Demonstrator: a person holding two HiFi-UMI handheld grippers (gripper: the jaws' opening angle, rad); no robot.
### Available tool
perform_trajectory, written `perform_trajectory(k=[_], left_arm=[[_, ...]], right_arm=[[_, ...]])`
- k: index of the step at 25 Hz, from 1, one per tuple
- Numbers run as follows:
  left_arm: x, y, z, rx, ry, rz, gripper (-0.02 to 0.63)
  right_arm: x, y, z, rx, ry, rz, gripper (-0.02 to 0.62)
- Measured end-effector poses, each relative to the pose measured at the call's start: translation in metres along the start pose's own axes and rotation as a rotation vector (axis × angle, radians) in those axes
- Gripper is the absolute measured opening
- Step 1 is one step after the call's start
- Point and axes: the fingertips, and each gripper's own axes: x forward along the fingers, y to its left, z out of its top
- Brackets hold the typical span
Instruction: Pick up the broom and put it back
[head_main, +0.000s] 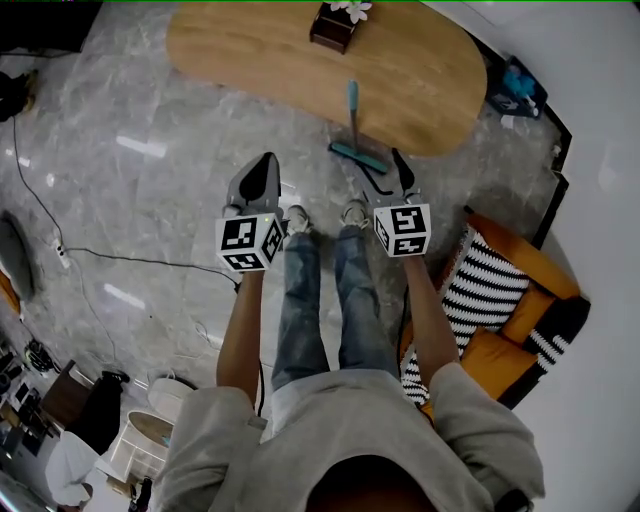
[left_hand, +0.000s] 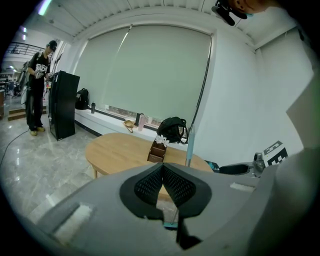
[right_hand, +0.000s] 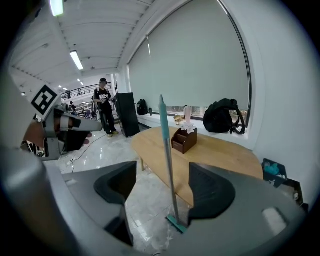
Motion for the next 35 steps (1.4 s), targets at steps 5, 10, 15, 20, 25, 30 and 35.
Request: perform_trajectory(k=[5, 10, 15, 20, 25, 30, 35], left_arm=[[0.000, 0.000, -0.014, -0.011, 0.001, 0.004, 0.002], [0.000, 0.003, -0.020, -0.015, 0.006, 0.007, 0.002], [0.000, 0.005, -0.018, -0.017, 0.006, 0.010, 0.003], [0.000, 0.012, -0.015, -0.013, 0.002, 0.016, 0.002], [0.001, 0.019, -0.016, -0.016, 0.010, 0.026, 0.002], [0.002, 0.022, -0.020, -0.019, 0.019, 0.031, 0.002], [0.002, 0.025, -0.020, -0.019, 0.022, 0.044, 0.002]], right_arm=[[0.020, 0.000, -0.012, -0.007, 0.013, 0.004, 0.310], [0.046, -0.004, -0.005, -0.011, 0.008, -0.012, 0.304], [0.075, -0.007, 0.009, -0.030, 0.000, -0.015, 0.269], [0.099, -0.011, 0.009, -0.044, 0.026, -0.030, 0.212], [0.113, -0.010, 0.004, -0.060, 0.050, -0.031, 0.175], [0.122, -0.011, 0.005, -0.073, 0.056, -0.041, 0.122], [0.120, -0.009, 0.009, -0.090, 0.064, -0.044, 0.075]])
